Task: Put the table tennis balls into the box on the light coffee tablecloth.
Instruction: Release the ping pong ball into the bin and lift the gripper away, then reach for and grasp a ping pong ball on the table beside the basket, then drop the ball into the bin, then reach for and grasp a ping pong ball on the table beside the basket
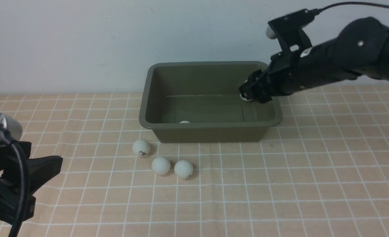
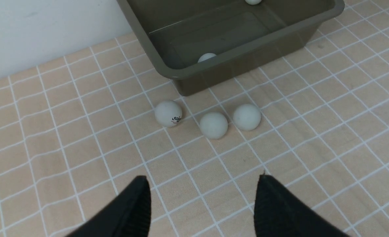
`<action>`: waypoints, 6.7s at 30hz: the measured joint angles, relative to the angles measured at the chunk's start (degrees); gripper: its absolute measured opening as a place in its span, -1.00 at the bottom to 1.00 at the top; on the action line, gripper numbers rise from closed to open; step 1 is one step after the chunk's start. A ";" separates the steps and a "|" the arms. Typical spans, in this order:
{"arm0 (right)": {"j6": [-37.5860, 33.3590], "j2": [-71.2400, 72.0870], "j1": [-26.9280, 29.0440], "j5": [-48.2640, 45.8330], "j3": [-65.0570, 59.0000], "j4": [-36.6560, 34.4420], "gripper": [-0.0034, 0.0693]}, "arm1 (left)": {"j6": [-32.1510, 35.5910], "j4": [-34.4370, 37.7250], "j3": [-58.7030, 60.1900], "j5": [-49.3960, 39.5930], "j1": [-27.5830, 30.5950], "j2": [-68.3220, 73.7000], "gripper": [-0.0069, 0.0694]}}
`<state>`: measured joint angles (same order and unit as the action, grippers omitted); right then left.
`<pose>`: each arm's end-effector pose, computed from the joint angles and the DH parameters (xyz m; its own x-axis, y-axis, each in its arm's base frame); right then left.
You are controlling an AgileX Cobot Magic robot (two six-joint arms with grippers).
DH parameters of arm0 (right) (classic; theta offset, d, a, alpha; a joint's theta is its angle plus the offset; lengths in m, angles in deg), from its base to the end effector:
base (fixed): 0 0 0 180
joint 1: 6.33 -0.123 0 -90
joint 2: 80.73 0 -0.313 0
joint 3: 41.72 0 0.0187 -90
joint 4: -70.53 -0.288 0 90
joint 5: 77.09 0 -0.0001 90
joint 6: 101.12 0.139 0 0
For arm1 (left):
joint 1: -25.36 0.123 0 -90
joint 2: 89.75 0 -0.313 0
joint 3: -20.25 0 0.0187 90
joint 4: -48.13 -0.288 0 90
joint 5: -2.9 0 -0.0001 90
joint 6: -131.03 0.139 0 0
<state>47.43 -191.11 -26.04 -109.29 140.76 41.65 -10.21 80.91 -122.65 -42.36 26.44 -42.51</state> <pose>0.4405 0.1958 0.2478 -0.6266 -0.3394 -0.7016 -0.5656 0.8174 0.1097 0.1787 -0.0501 0.3268 -0.4765 0.2203 -0.8512 0.4307 0.9025 -0.0076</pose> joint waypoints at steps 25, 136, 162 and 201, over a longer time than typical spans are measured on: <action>-0.87 -16.58 0.00 -10.05 24.58 2.04 0.65 | 3.60 0.05 -6.56 2.43 0.00 20.27 0.23; 1.04 25.09 0.00 -30.88 25.20 1.92 0.50 | 12.73 -3.59 -66.66 -24.89 -3.45 69.45 0.29; 0.58 25.09 0.00 -35.21 25.20 2.10 0.50 | 9.64 -0.89 -27.66 -9.15 -7.86 52.31 0.21; 1.73 25.09 0.00 -37.83 25.20 1.95 0.50 | 30.17 14.84 -28.38 5.02 -11.63 73.74 0.02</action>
<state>49.16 -166.03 -26.04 -147.12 165.96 43.60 19.97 95.75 -151.03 -37.33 14.81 31.23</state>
